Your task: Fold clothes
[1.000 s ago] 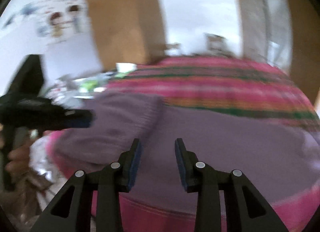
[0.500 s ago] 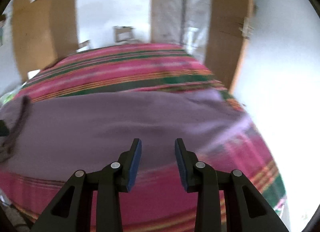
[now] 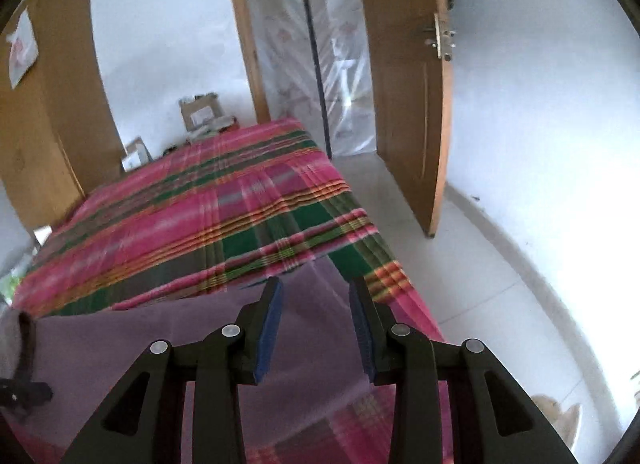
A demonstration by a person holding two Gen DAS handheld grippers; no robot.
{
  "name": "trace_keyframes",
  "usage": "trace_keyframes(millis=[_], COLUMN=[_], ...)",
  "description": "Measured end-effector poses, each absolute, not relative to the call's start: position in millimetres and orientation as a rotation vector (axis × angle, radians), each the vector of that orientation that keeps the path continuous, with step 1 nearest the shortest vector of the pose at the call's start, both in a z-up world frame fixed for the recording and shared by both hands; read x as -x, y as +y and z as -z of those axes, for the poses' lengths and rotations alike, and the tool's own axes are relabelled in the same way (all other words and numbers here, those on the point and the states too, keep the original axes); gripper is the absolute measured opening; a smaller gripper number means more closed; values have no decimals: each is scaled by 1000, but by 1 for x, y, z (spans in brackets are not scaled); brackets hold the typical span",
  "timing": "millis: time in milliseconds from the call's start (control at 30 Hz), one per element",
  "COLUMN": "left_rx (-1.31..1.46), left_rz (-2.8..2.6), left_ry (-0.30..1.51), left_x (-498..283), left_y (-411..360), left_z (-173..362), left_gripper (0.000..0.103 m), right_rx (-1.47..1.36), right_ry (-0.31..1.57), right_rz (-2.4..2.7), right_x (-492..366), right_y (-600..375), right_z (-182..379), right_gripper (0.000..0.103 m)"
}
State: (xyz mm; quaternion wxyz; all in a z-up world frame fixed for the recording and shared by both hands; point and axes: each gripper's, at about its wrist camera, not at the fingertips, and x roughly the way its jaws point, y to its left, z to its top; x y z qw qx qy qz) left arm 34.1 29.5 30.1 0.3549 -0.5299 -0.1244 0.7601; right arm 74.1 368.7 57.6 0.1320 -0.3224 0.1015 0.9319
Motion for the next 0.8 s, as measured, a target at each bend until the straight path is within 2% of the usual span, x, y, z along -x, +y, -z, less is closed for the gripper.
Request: trace_keyframes(millis=[167,300,467,500,567,600,633,800], left_rx=[1351,1360,1359,1361,1366,1366,1366,1359], left_rz=[-1942,-1904,-1902,-1901,-1897,-1897,-1898,-1910], left_ry=[-330,-399,-399,-404,-413,-413,-412,-391], left_x=[-35,-29,-28,-28,-27,-27,-26,-27], left_y=[31,27,28,28,27,27,27,29], left_z=[-25,-21,-20,-20,-20,-20,-20,-20], left_gripper=[30,31,31,31,31,31,31,31], right_rx=[1063,1147,1193,1198,1208,1209,1205,1123], right_ry=[107,160,149,145,129,125,126,79], right_rz=[-2668,-2699,-2719,-2718,-2706,-2700,-2706,-2695], right_x=[-42,-31,-28,-27,-25,-25,-26,-30], right_y=[366,371,369,369,370,370,369,368], right_z=[-49,-40,-33,-32,-31,-31,-31,-38], right_gripper=[36,36,35,31,14,11,8,8])
